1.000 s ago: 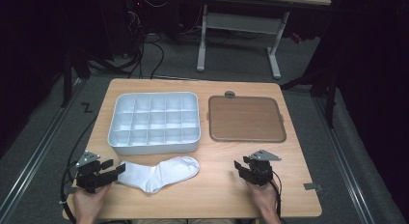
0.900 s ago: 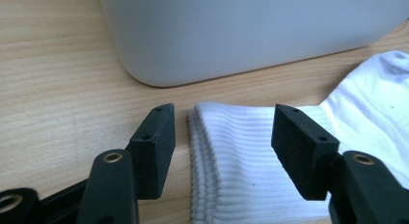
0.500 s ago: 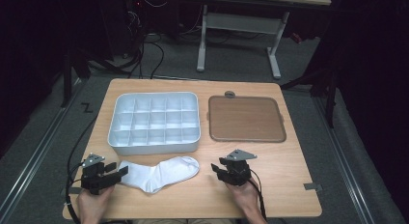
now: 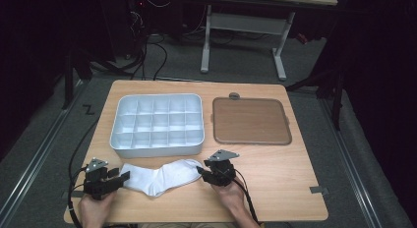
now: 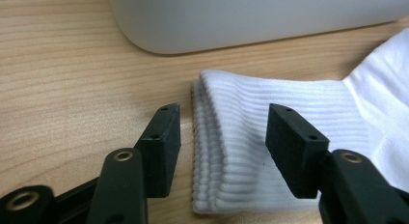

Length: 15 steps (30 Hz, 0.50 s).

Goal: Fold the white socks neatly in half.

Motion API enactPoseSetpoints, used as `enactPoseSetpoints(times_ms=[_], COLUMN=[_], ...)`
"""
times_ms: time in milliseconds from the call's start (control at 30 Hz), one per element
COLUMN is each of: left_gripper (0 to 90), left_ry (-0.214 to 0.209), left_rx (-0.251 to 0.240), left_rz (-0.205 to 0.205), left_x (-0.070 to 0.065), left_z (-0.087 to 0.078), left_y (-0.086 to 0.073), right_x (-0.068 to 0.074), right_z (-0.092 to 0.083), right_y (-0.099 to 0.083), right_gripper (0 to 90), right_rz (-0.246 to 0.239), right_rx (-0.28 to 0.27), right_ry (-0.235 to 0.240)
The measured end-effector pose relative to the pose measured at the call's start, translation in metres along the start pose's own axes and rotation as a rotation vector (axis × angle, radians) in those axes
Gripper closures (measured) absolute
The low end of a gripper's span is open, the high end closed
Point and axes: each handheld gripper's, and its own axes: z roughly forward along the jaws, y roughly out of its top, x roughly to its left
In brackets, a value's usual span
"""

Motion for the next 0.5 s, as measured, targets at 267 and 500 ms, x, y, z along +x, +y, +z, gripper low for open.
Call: enactPoseSetpoints(times_ms=[267,500], left_gripper=[66.3,72.2], left_ry=[-0.003,-0.031], left_rx=[0.018,0.027], left_rz=[0.026,0.018], left_x=[-0.0031,-0.0062], left_z=[0.0002,0.0003], left_y=[-0.0025,-0.0052], right_x=[0.0004,-0.0017], right_z=[0.0055,0.003], right_y=[-0.0005,-0.002], right_gripper=[79.3,84.0], right_rz=[-0.01,-0.023], right_rx=[0.019,0.026], right_ry=[0.021,0.011])
